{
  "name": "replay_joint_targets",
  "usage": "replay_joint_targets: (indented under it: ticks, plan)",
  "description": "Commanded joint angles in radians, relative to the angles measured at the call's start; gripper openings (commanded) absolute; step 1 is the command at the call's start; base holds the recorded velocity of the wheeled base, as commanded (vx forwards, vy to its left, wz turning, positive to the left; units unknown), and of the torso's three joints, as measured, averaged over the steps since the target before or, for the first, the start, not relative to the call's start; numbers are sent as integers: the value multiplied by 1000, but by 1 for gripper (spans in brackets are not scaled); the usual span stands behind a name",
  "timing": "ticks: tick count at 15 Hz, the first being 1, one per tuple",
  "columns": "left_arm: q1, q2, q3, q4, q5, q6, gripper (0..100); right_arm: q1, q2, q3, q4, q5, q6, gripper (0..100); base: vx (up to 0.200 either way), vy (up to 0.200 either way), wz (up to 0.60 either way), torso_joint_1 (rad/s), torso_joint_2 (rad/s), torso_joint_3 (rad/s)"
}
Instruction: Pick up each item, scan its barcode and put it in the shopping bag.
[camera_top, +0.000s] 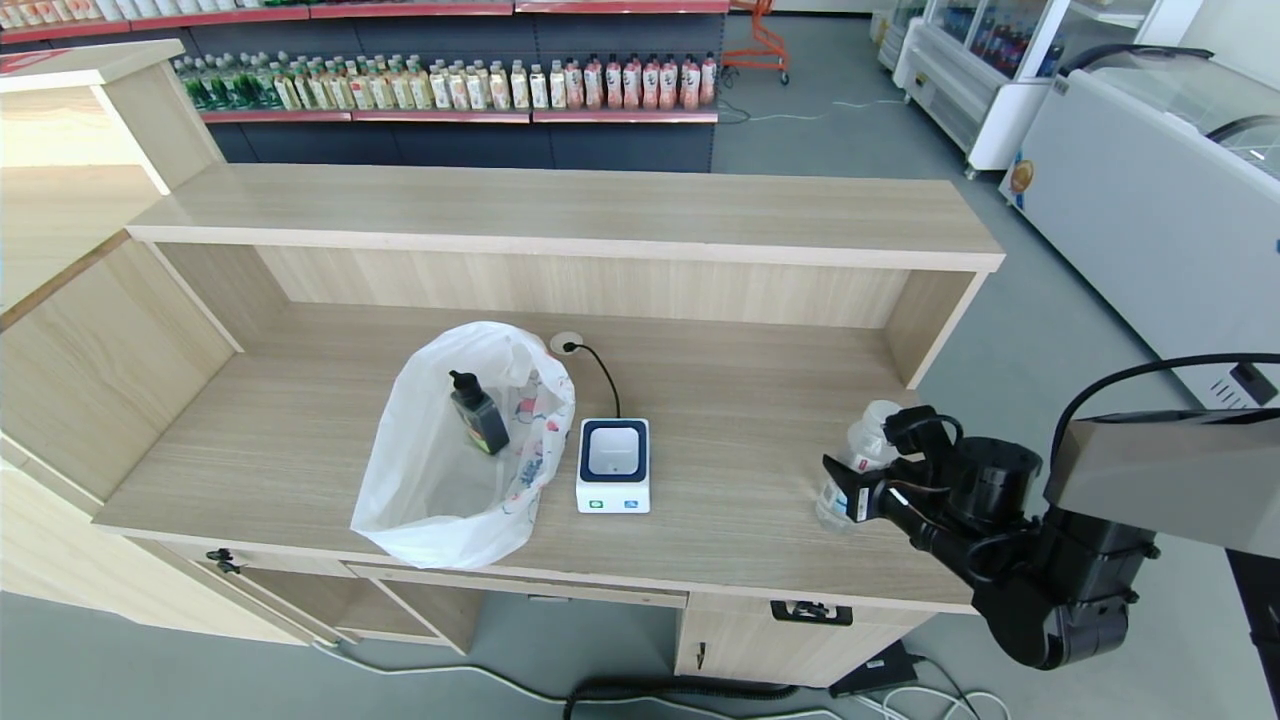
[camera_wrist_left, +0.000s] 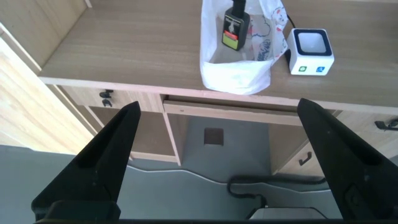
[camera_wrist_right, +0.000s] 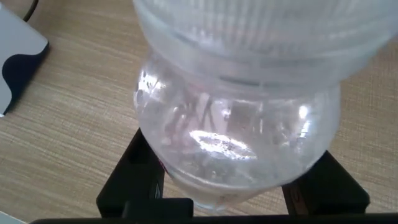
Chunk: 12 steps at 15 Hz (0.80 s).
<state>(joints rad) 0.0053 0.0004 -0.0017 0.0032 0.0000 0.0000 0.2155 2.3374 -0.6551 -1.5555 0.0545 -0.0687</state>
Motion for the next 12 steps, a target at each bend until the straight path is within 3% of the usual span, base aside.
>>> replay_joint_targets:
  ticks: [1, 6, 8, 10, 12]
  plan:
    - [1, 0, 0, 0, 0, 0, 100, 5, -10, -3, -3, 1, 0, 0, 0, 0, 0, 0, 0, 0]
    - [1, 0, 0, 0, 0, 0, 100, 15, -58, 17, 9, 2, 4, 0, 0, 0, 0, 0, 0, 0]
    - [1, 0, 0, 0, 0, 0, 100, 7, -150, 0, 94, 45, 43, 0, 0, 0, 0, 0, 0, 0]
    - [1, 0, 0, 0, 0, 0, 100, 11, -422, 2, 327, 285, 299, 0, 0, 0, 0, 0, 0, 0]
    - [1, 0, 0, 0, 0, 0, 100, 25, -563, 22, 460, 444, 394, 0, 0, 0, 0, 0, 0, 0]
